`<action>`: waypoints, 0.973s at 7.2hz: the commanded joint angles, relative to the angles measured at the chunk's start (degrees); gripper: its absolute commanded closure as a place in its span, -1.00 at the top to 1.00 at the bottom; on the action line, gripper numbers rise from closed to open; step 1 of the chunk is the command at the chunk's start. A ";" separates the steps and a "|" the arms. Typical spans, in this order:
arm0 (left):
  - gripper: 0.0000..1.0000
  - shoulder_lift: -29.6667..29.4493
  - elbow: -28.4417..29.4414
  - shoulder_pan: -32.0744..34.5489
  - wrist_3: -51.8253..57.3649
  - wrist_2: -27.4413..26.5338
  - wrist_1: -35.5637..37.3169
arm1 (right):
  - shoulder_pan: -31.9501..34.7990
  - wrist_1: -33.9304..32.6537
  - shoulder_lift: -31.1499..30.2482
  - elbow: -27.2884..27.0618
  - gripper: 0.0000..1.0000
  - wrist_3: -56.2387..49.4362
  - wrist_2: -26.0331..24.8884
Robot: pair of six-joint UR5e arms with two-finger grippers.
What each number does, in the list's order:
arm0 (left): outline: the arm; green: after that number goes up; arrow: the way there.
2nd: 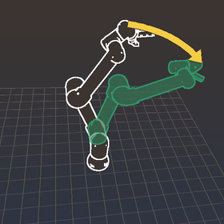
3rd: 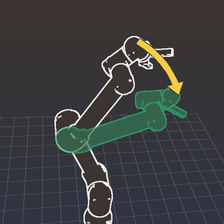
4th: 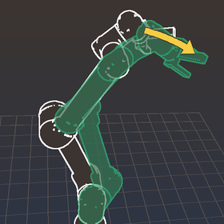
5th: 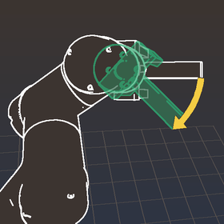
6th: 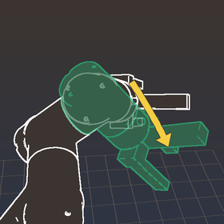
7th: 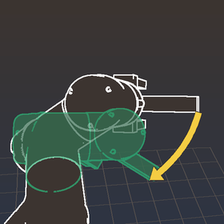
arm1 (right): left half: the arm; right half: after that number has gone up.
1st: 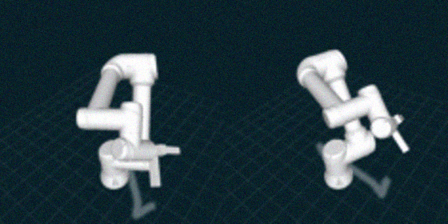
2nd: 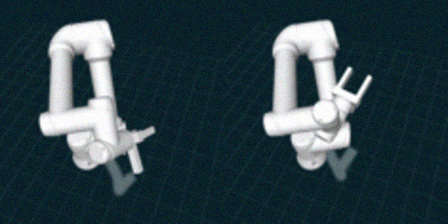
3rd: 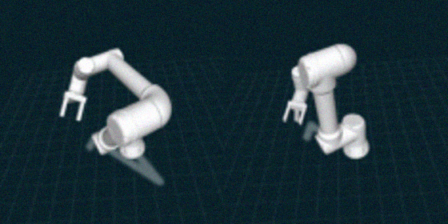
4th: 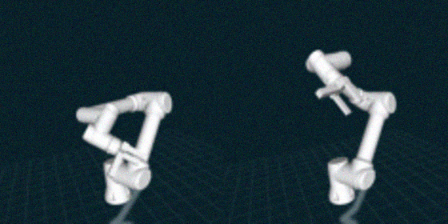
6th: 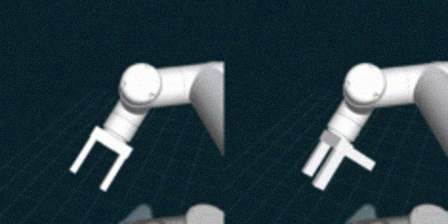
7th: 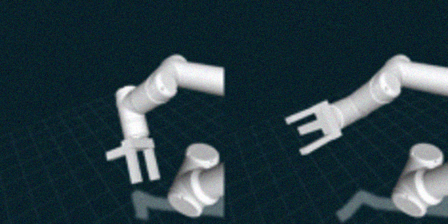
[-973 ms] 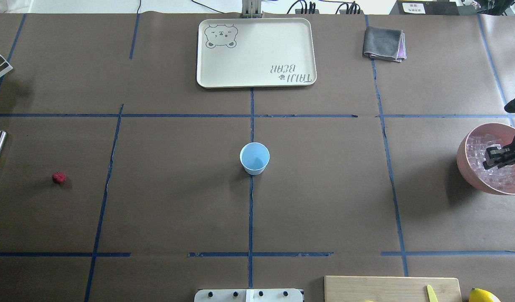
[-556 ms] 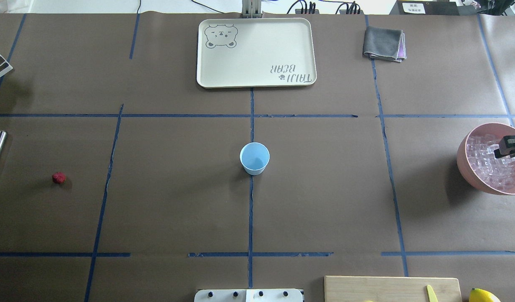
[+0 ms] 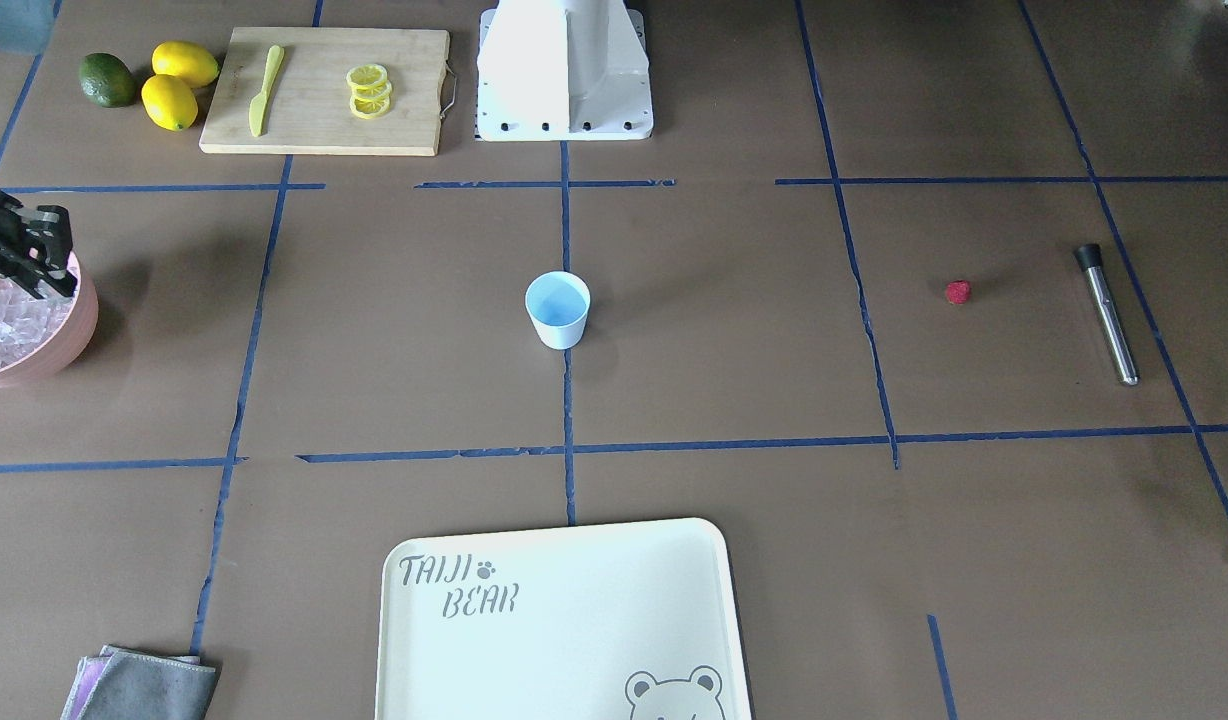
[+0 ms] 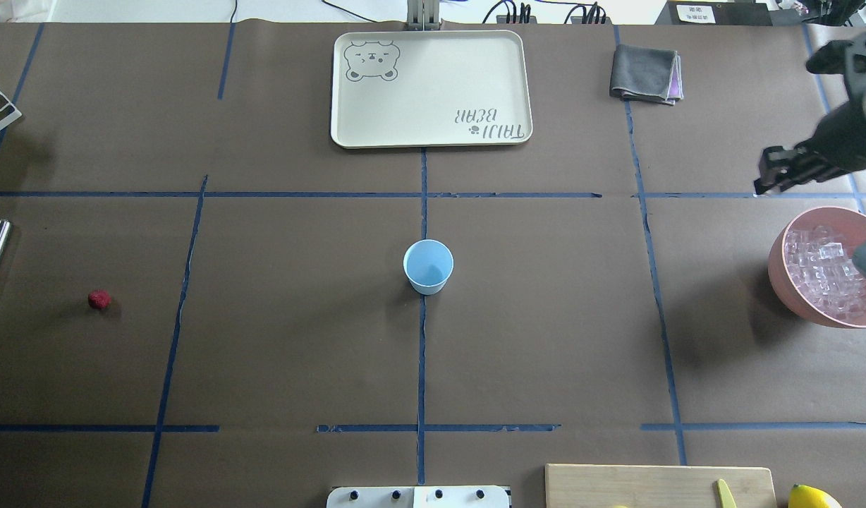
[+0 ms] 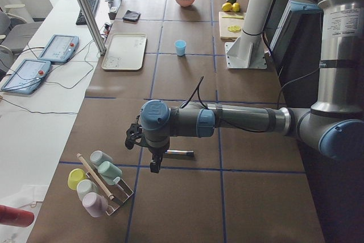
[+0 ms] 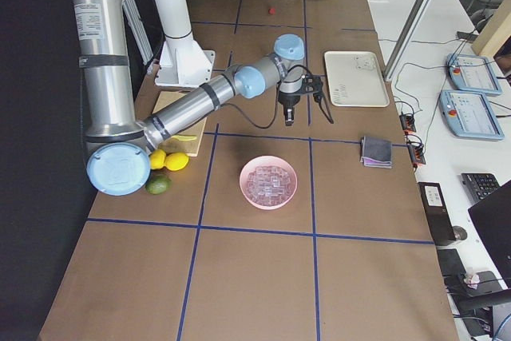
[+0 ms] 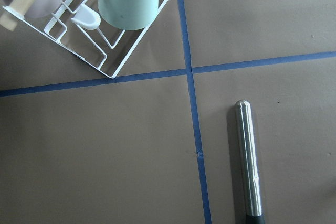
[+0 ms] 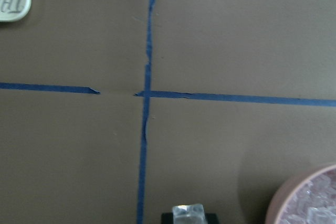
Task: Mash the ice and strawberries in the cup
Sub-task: 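Carry the ice cube with the right gripper over the light-blue cup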
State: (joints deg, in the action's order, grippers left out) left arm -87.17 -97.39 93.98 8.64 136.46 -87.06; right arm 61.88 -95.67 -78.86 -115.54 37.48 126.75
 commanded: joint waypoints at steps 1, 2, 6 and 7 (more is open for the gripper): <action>1.00 0.94 -2.78 0.06 -1.51 -0.06 0.22 | -6.12 -7.77 17.70 7.47 -1.00 6.41 -2.54; 1.00 1.47 -3.50 0.24 -1.87 -0.06 0.22 | -9.89 -7.52 22.04 9.78 -1.00 11.52 -4.73; 1.00 1.56 -3.68 0.15 -1.96 -0.14 0.22 | -26.16 0.39 36.37 23.56 -1.00 27.80 -17.56; 1.00 1.65 -3.68 0.15 -1.96 -0.15 0.22 | -27.15 0.40 37.80 24.73 -1.00 29.05 -18.63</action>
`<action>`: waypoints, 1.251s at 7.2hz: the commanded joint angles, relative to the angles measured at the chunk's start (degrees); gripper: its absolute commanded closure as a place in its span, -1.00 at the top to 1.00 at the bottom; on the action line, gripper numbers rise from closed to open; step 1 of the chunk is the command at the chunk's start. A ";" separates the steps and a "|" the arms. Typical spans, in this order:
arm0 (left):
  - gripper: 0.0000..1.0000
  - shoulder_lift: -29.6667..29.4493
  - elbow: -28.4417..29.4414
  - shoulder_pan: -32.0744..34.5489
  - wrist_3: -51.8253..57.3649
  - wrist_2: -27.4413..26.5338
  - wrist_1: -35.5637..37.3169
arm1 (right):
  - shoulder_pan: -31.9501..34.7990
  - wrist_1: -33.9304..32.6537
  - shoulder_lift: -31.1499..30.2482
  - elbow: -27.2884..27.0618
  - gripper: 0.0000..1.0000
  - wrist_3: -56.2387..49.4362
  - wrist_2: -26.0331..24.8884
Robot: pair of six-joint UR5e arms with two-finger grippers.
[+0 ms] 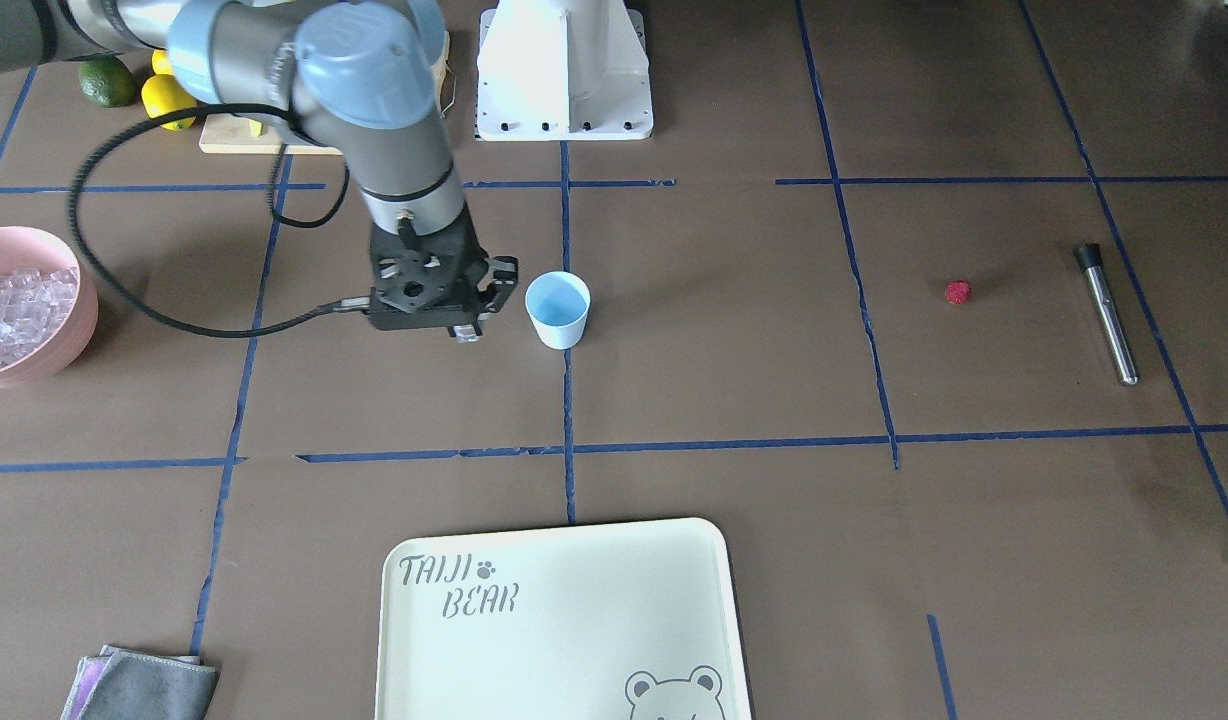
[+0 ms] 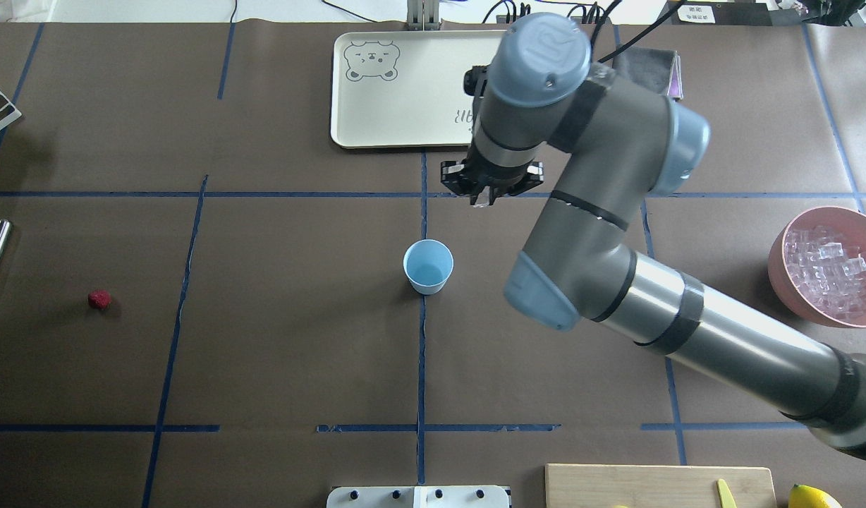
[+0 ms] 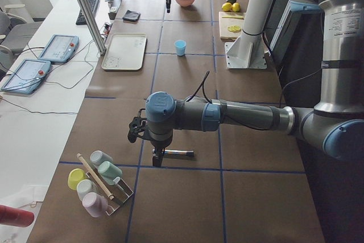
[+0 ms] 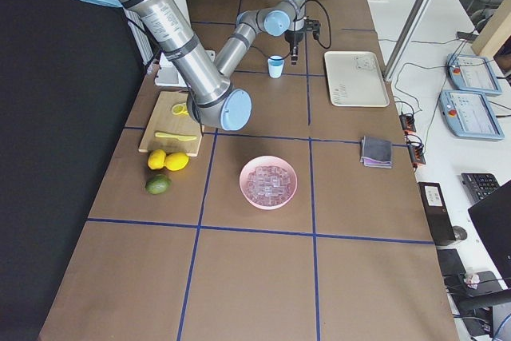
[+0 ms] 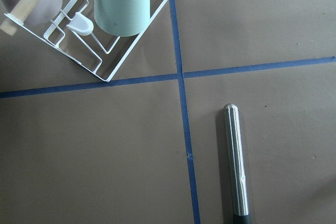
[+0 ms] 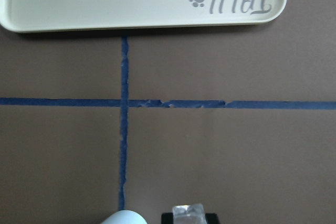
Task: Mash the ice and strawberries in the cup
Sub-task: 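Carry the ice cube with the right gripper over the light-blue cup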
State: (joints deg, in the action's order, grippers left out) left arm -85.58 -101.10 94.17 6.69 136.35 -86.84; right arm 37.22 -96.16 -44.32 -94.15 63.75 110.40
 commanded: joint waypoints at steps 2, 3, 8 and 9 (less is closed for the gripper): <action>1.00 0.07 0.11 -0.04 -0.01 -0.03 0.00 | -5.66 0.98 4.24 3.45 -1.00 5.42 -3.95; 1.00 0.07 0.11 -0.04 -0.01 -0.03 0.00 | -6.80 0.89 4.16 3.53 -1.00 5.60 -4.14; 1.00 -0.02 0.02 -0.04 -0.01 0.06 0.00 | -7.70 0.71 3.72 3.80 -0.62 7.00 -4.06; 1.00 -0.02 0.02 -0.04 -0.01 0.06 0.00 | -7.69 0.80 3.72 3.80 0.01 6.92 -4.06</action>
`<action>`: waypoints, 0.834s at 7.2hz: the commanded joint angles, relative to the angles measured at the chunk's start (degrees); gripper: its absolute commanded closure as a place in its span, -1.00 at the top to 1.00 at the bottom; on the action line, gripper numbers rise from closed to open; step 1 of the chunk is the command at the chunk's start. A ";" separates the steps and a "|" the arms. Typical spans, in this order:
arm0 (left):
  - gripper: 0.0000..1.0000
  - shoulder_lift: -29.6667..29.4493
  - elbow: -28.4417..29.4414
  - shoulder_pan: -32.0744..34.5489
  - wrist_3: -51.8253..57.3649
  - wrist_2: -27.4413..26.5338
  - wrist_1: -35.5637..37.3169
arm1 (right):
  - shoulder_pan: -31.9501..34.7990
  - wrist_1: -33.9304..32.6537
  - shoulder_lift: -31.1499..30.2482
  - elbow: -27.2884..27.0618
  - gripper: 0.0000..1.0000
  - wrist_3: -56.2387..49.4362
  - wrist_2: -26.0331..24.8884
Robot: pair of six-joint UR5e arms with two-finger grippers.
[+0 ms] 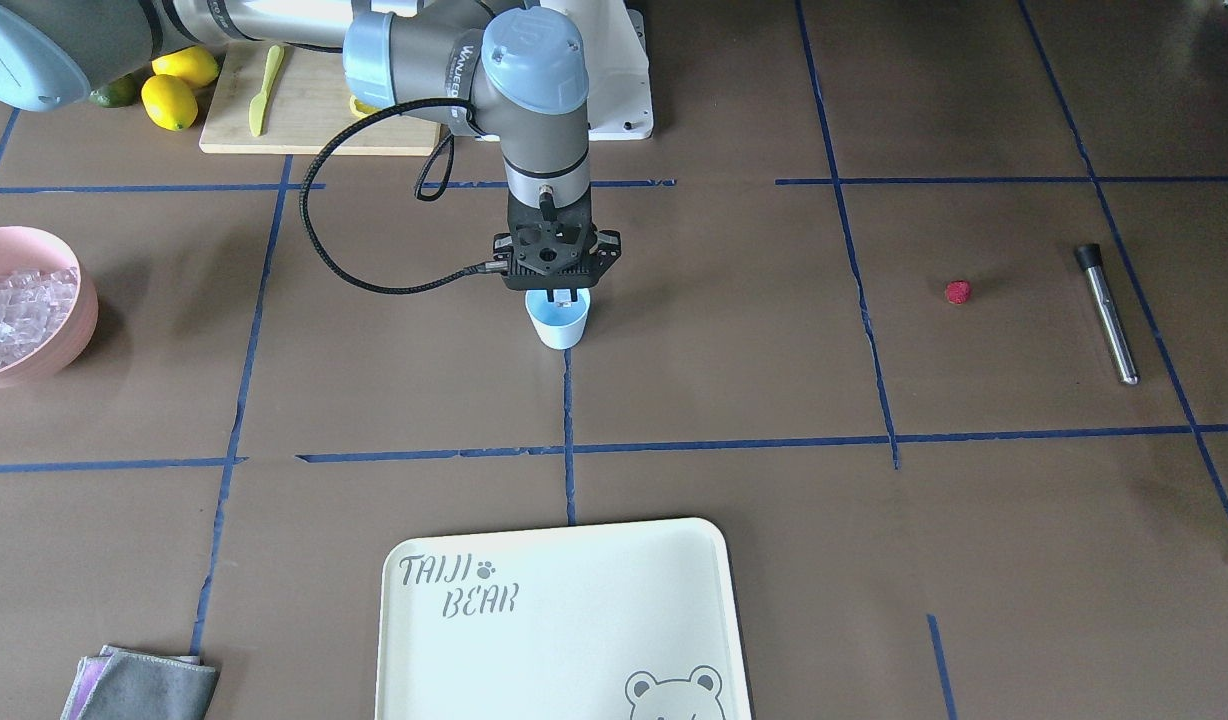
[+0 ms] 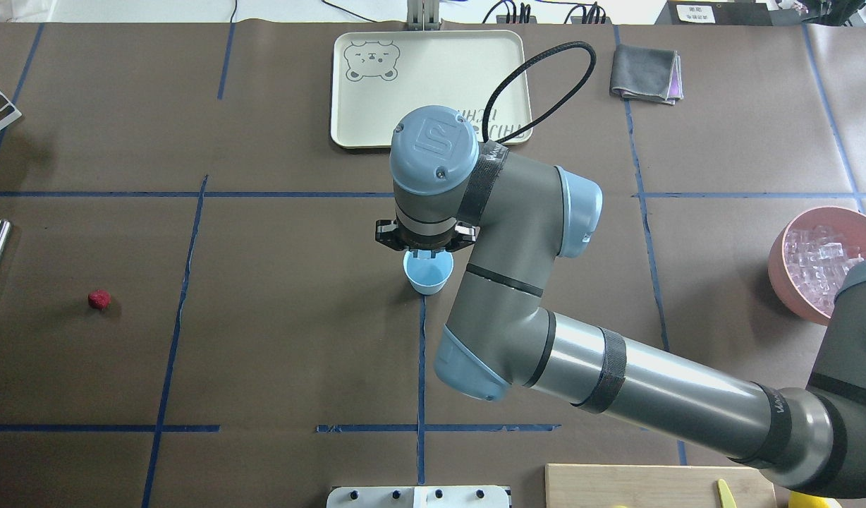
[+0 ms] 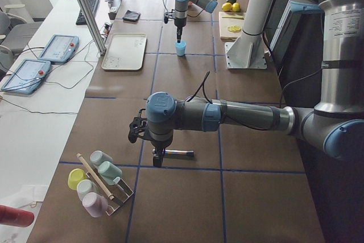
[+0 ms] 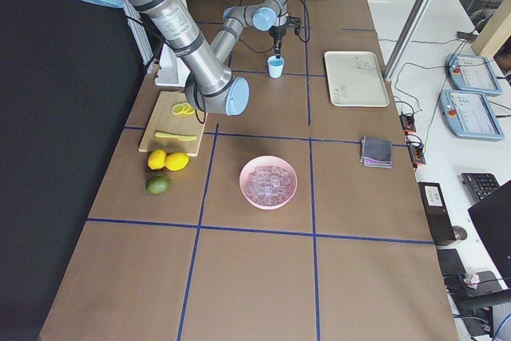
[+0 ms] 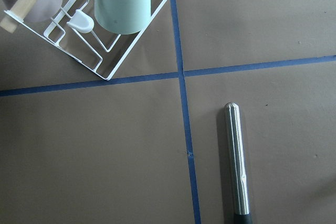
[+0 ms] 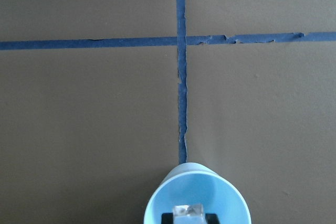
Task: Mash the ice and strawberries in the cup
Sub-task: 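Open the right gripper to drop the ice cube into the cup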
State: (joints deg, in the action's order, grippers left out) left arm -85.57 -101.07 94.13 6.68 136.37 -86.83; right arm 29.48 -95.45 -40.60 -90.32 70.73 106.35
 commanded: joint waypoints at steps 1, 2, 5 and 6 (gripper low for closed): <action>1.00 0.05 0.00 0.00 0.00 0.03 0.00 | 0.14 0.09 -0.01 -0.12 0.45 -0.41 -0.09; 1.00 0.05 0.00 0.00 0.00 0.03 0.00 | 0.06 0.17 -0.01 -0.12 0.65 -0.67 -0.09; 1.00 0.05 -0.09 0.09 0.00 -0.06 0.00 | 0.23 0.18 0.08 -0.38 0.95 -0.15 -0.09; 1.00 0.05 0.00 0.09 0.00 -0.06 0.00 | 0.75 0.09 0.25 -0.73 0.98 0.02 -0.26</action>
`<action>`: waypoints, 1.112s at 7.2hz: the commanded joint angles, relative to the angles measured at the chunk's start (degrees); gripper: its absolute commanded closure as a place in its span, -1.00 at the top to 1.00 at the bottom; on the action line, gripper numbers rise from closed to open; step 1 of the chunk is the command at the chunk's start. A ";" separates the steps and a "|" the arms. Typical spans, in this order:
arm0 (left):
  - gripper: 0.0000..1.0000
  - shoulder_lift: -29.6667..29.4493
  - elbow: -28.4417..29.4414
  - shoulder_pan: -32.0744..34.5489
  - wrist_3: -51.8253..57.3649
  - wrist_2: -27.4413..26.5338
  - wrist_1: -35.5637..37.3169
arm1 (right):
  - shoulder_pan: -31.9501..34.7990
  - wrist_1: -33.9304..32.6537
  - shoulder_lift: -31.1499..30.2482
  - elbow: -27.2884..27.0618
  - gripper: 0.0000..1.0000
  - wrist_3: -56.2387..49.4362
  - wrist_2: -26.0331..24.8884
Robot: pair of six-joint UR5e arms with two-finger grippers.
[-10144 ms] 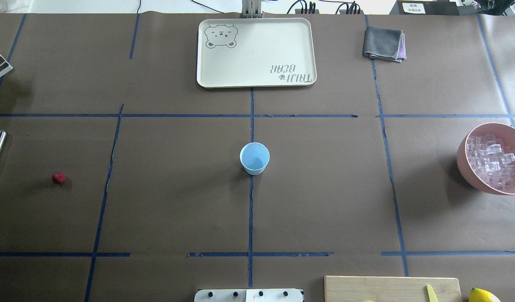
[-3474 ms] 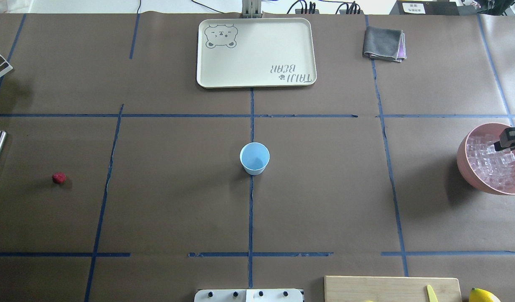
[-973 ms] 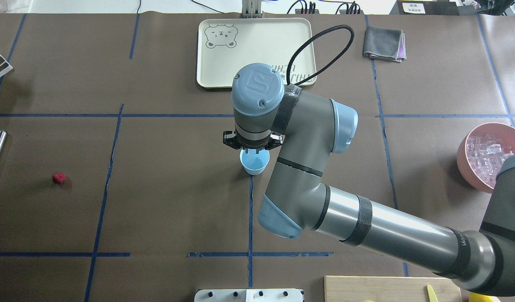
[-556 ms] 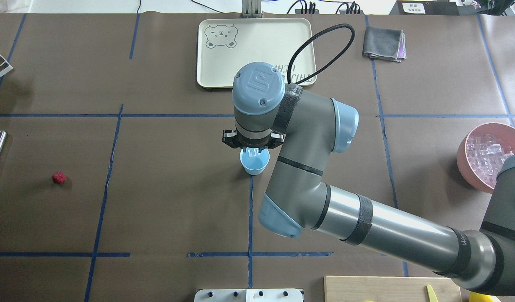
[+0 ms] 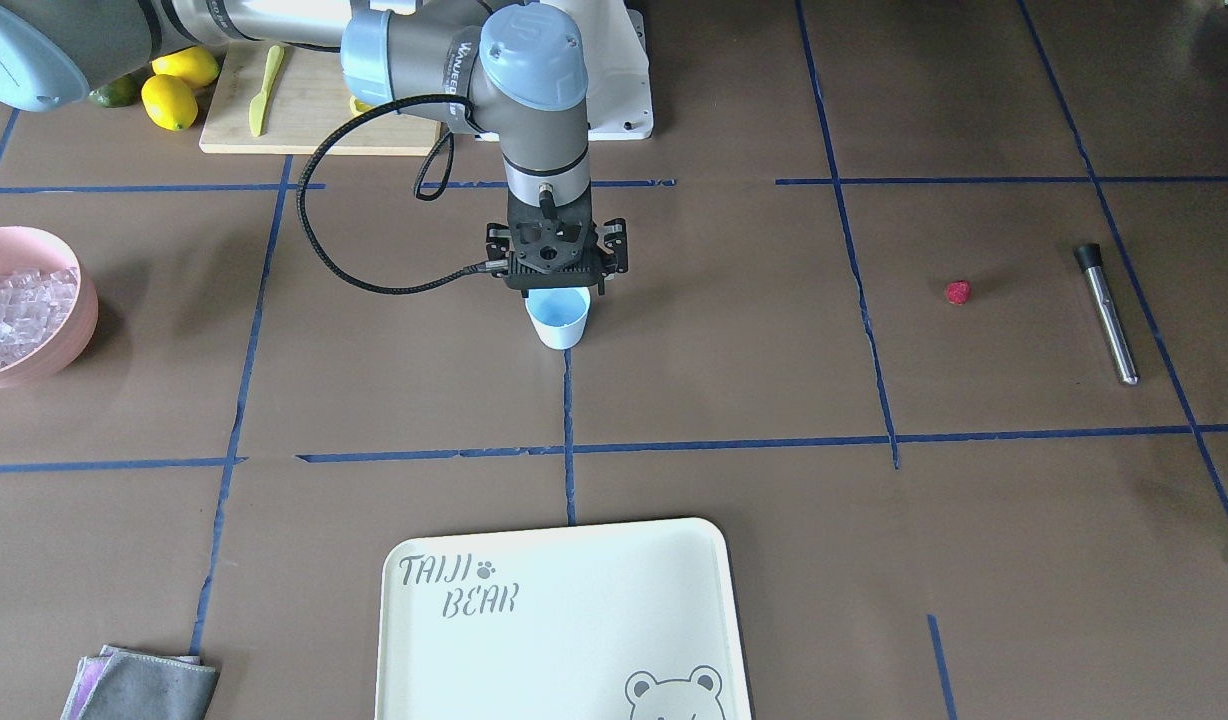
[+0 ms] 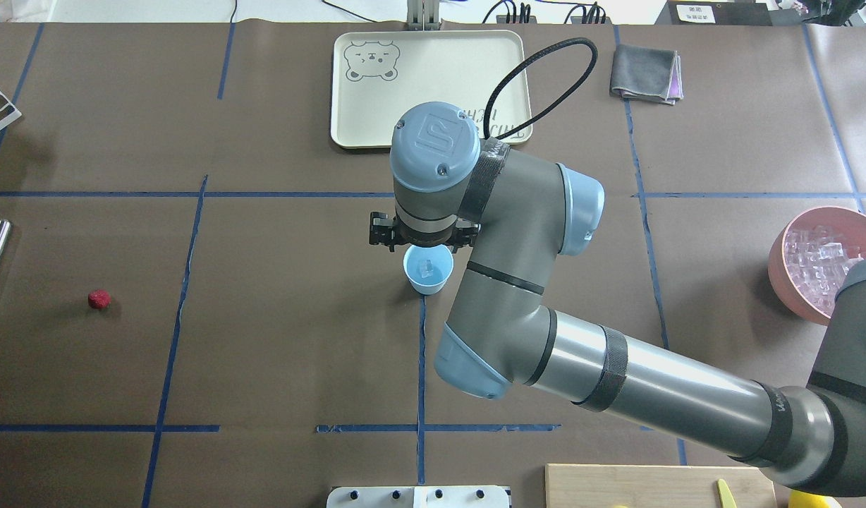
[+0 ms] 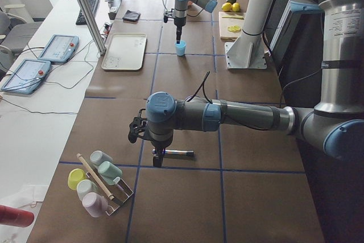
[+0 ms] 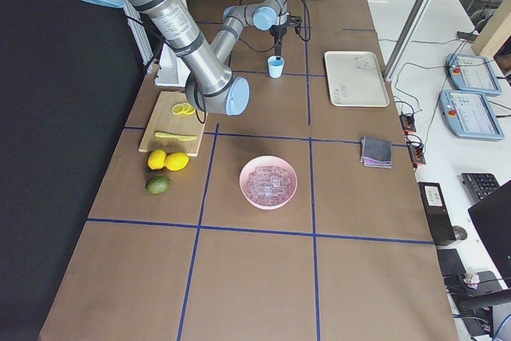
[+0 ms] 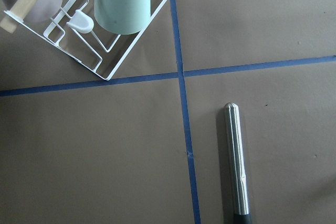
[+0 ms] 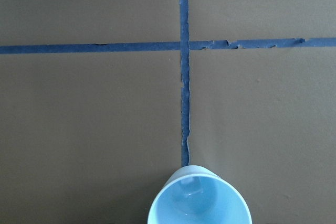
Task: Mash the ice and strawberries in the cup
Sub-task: 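Open the right gripper to drop the ice cube into the cup, then move the right gripper back toward the pink bowl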
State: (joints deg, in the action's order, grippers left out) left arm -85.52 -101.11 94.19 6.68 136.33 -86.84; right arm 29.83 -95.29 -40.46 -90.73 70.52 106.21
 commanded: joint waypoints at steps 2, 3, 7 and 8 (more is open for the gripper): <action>1.00 -0.09 -0.05 0.03 0.00 0.08 0.00 | 4.16 -0.41 -0.75 -1.98 0.98 0.23 1.62; 1.00 -0.09 -0.14 0.03 0.00 0.08 -0.09 | 6.19 -1.38 -5.72 -7.30 0.98 0.06 2.50; 1.00 0.00 -1.80 0.03 0.00 -0.01 0.00 | 17.87 -5.43 -25.55 -26.63 0.98 -11.82 11.28; 1.00 0.00 -1.90 0.03 0.00 -0.01 0.00 | 21.99 -5.43 -30.41 -28.60 0.98 -17.03 15.56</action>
State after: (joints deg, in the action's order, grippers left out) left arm -85.53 -102.77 94.22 6.68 136.32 -86.87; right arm 47.36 -100.70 -63.96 -115.20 60.23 117.67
